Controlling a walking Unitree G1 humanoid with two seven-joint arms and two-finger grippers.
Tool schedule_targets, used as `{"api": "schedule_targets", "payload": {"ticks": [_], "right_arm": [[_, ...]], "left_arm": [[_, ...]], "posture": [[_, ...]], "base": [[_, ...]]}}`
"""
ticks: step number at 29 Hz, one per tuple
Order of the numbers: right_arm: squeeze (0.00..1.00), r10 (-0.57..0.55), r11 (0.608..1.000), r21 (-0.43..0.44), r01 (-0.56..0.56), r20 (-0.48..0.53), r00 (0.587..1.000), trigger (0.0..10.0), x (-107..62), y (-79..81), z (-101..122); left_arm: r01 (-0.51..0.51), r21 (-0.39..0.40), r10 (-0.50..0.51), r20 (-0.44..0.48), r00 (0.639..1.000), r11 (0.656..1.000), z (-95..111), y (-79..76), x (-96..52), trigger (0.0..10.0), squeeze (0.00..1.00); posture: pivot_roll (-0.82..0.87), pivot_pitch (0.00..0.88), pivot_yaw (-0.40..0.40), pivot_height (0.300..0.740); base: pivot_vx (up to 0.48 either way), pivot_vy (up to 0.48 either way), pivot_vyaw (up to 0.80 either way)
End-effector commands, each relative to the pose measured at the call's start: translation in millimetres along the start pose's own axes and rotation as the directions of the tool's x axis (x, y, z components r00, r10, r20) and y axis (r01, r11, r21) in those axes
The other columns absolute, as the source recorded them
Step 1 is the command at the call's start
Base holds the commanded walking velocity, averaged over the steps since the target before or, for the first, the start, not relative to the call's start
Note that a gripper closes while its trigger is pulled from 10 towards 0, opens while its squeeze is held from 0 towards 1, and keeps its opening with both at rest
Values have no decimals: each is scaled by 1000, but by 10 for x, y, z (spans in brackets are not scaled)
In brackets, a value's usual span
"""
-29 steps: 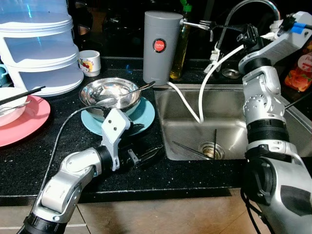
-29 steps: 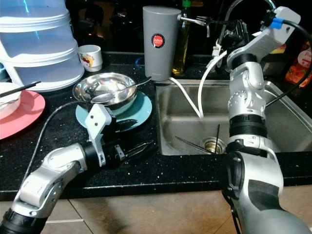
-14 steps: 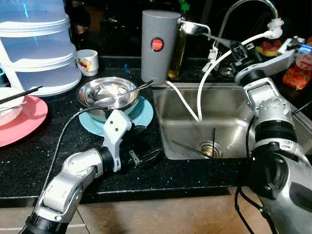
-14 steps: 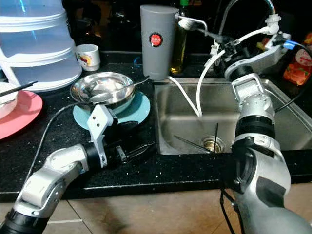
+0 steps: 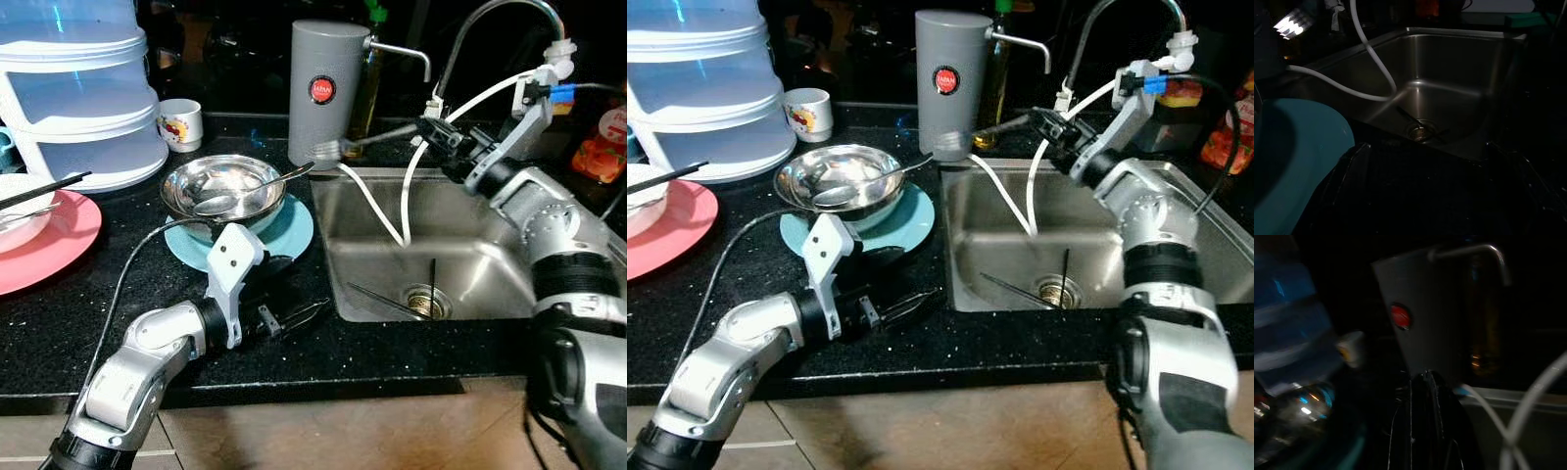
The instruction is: Kitchen organization
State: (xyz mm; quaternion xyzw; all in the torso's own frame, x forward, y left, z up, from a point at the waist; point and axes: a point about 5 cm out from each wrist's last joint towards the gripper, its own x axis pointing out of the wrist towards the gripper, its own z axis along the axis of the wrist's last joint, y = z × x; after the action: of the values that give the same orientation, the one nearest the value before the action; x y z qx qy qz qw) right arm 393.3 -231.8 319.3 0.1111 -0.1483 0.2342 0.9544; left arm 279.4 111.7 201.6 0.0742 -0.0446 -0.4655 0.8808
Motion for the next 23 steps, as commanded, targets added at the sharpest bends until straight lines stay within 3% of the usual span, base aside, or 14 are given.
{"api": "schedule_targets", "payload": {"ticks": [1, 6, 10, 11, 15, 16, 20, 21, 22, 23], "right_arm": [[0, -17, 999, -48, 16, -7, 1000, 0, -17, -41, 49], [0, -23, 993, -121, 16, -55, 998, 0, -61, -86, 87], [0, -70, 961, -275, 19, -177, 982, 0, -94, -130, 7], [0, -70, 961, -275, 19, -177, 982, 0, -94, -130, 7], [0, -97, 938, -347, -3, -269, 958, 0, -48, -71, -189], [0, -121, 910, -415, -22, -313, 942, 0, -37, -49, -292], [0, -139, 893, -450, -25, -327, 935, 0, -31, -41, -343], [0, -158, 886, -464, -13, -327, 932, 510, -13, -28, -386], [0, -168, 877, -481, -16, -336, 927, 2941, -11, -26, -407], [0, -176, 864, -502, -25, -348, 921, 4392, -15, -28, -424]], "left_arm": [[19, -7, -19, -17, 1000, 1000, -26, -27, -11, 10000, 0], [30, -11, -30, -22, 999, 999, -33, -39, -8, 10000, 0], [33, -7, -33, -39, 999, 999, -49, -35, -1, 10000, 0], [33, -7, -33, -39, 999, 999, -49, -35, -1, 10000, 0], [16, 11, -15, -82, 997, 1000, -104, -26, 55, 10000, 0], [28, 12, -27, -73, 997, 1000, -91, -48, 88, 10000, 0], [41, 11, -41, -60, 997, 999, -68, -69, 111, 10000, 0], [60, 9, -59, -36, 998, 998, -20, -100, 142, 10000, 0], [68, 10, -68, -26, 997, 998, 2, -112, 156, 10000, 0], [73, 11, -73, -21, 997, 997, 17, -119, 165, 10000, 0]], "posture": [[42, 37, -33, 740], [41, 41, -32, 740], [36, 44, -25, 740], [36, 44, -25, 740], [34, 49, -23, 740], [37, 51, -24, 740], [37, 51, -24, 740], [42, 52, -25, 740], [42, 52, -25, 740], [44, 53, -25, 740]], "base": [[0, 0, 0], [0, 0, 0], [0, 0, 0], [0, 0, 0], [0, 0, 0], [0, 0, 0], [0, 0, 0], [0, 0, 0], [0, 0, 0], [0, 0, 0]]}}
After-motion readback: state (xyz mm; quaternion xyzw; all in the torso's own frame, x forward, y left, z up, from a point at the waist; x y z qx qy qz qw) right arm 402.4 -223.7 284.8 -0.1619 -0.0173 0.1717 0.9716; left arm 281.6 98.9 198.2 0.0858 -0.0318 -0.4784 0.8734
